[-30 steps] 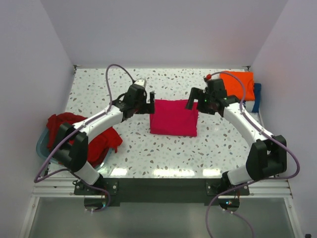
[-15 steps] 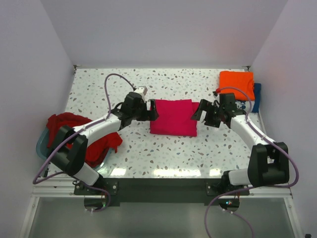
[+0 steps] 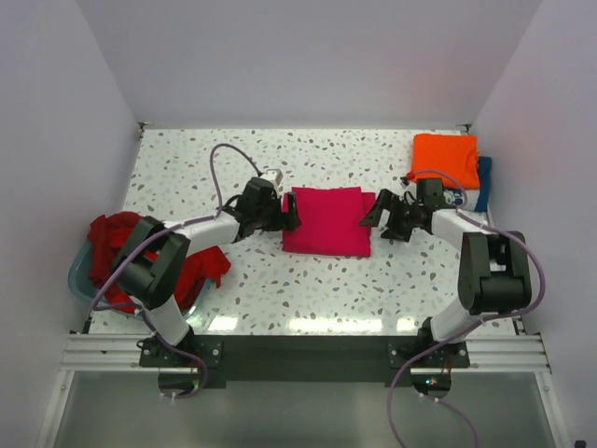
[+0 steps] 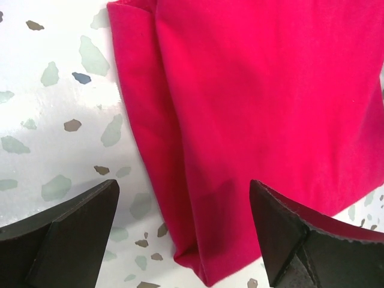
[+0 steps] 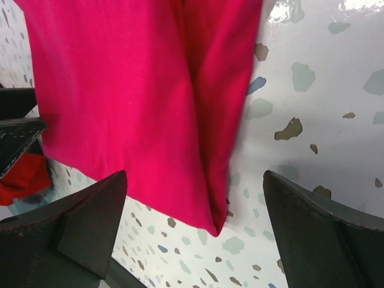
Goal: Fold and stack the t-shirts
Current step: Neatly place the folded tshirt to the corner
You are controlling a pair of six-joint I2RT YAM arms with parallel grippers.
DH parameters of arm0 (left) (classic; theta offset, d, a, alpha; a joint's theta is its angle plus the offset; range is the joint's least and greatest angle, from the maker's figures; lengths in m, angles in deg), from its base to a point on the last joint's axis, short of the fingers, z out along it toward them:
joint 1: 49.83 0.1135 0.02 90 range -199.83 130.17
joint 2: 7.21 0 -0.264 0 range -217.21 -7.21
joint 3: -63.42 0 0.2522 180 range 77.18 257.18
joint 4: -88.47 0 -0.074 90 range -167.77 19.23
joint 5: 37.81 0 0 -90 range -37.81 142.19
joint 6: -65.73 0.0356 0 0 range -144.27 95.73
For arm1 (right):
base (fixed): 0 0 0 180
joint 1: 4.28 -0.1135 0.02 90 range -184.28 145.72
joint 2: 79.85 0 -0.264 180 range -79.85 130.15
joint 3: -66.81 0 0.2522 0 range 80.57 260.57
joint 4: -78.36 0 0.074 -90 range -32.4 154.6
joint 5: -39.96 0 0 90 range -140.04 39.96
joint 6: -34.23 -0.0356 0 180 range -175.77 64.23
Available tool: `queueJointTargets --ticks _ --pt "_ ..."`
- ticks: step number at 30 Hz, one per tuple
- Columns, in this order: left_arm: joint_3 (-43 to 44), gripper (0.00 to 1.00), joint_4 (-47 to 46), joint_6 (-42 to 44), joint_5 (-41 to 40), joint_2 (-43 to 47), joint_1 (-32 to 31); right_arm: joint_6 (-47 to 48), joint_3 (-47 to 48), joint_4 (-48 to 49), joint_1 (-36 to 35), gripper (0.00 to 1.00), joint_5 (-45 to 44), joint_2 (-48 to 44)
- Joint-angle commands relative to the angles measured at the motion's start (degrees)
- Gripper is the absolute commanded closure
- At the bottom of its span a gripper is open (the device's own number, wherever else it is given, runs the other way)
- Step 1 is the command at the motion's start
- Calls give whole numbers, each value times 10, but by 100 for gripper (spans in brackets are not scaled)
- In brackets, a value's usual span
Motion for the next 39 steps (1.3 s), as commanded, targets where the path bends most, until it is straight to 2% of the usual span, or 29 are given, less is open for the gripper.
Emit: queueJointTargets --ticks 1,7,10,18,20,23,27,36,38,39 --pt "25 6 -37 -4 10 -18 14 13 2 51 4 1 34 19" --pt "34 14 -42 -4 16 -53 16 21 4 74 4 1 34 56" --pt "36 22 -46 -6 17 -68 16 5 -5 105 4 2 43 79" --pt "20 53 -70 -31 36 -91 15 -30 -30 173 -18 2 48 111" --pt "10 63 -84 -39 47 -94 15 -40 -35 181 -34 3 42 115" --pt "1 73 -102 -54 55 -96 10 -49 -33 194 -67 3 24 120" --pt "6 78 -107 -65 52 -107 -9 -68 -26 213 -98 3 6 134" --pt "18 81 -113 -78 49 -122 -23 -81 0 195 -161 7 -56 150" --pt "17 81 -109 -76 46 -118 -23 -80 8 184 -165 15 -76 153" --pt "17 81 -108 -75 45 -117 -23 -79 12 170 -165 29 -83 152"
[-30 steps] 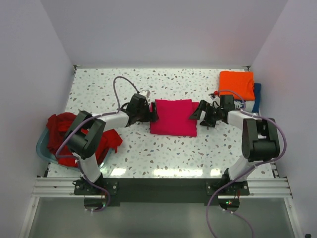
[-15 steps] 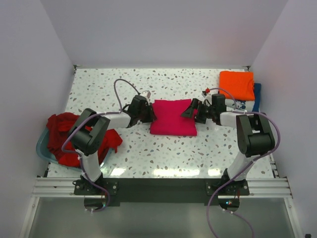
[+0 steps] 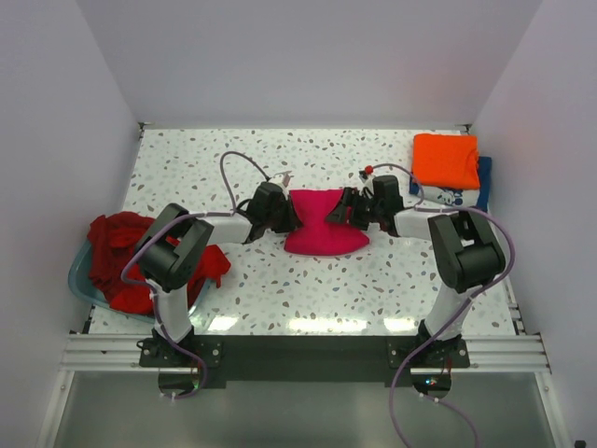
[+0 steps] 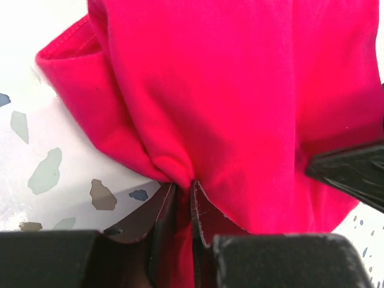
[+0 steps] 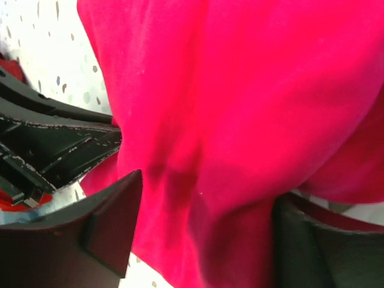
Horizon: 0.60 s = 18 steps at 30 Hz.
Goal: Fold and stack the t-shirts
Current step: Neatly place the folded tshirt to the corner
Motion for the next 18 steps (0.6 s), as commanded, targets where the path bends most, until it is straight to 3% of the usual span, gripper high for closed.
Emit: queueJointTargets --ticks 1,4,5,7,11,15,18 --pt "2 81 9 -1 6 -9 -9 2 3 -91 -13 33 -70 32" --pt "3 81 10 -1 7 1 -9 7 15 -115 -15 57 -91 33" --pt "2 80 11 -2 10 4 -9 8 19 -121 -15 83 -99 35" --pt "3 79 18 -1 9 17 -9 14 31 -138 -15 99 -110 36" --pt "11 73 48 18 -6 51 -8 39 62 -208 -14 100 -139 23" --pt "20 49 107 40 -36 106 -4 93 136 -288 -5 100 -188 -11" --pt "12 38 132 50 -52 143 4 129 201 -346 22 100 -207 -20"
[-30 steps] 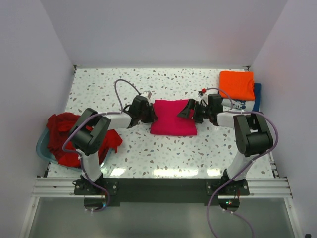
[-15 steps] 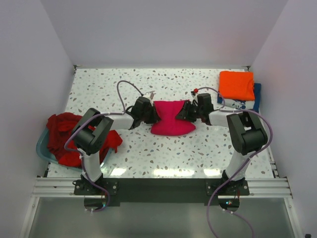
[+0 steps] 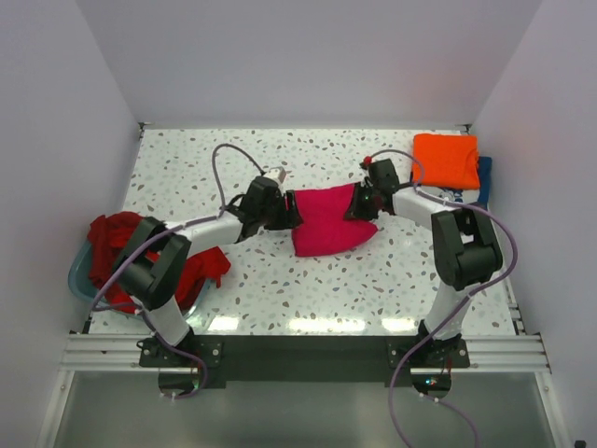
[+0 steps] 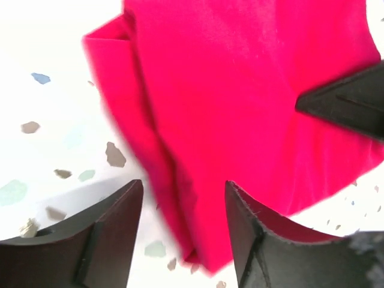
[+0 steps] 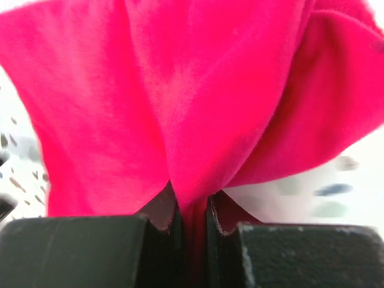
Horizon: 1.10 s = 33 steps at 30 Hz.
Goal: Fold and stack the t-shirts
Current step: Neatly place the folded tshirt to the corner
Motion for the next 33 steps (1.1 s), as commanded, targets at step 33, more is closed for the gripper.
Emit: queueJointTargets --ticks 33 --pt "-202 35 43 19 -33 152 11 237 762 -337 244 100 -57 228"
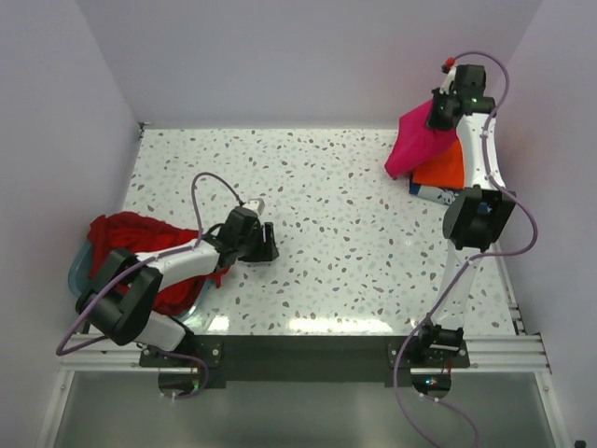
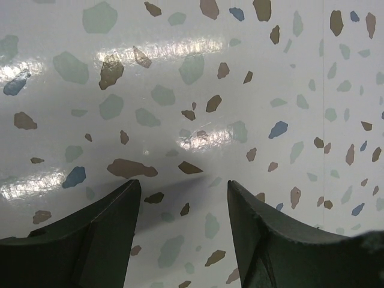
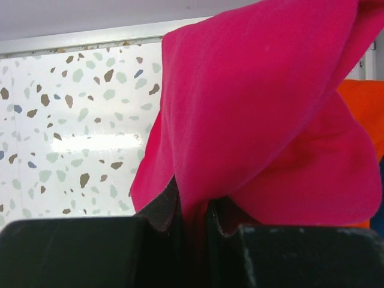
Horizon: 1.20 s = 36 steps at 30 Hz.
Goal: Fold and stack the t-shirts
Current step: Neatly place the folded tshirt to the corner
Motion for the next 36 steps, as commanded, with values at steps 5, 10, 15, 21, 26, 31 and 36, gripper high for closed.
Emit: queueJointTargets --ticks 5,10,15,21,26,31,36 --pt "-9 36 -32 -7 -6 -36 3 5 62 21 38 100 38 7" --pt "-8 36 -34 -9 -3 -51 3 -1 60 29 58 100 38 12" --pt "-5 35 -25 -8 -5 -48 3 -3 62 35 62 73 4 18" --pt "16 26 16 4 -16 -3 3 -4 28 42 62 1 -53 -21" --pt "28 24 45 12 -28 26 3 -4 -64 68 62 1 -70 -101" --pt "27 24 64 10 -28 59 3 -22 -163 81 62 1 -76 -187" --pt "31 23 92 12 -36 109 3 -70 -349 128 60 1 -36 -333"
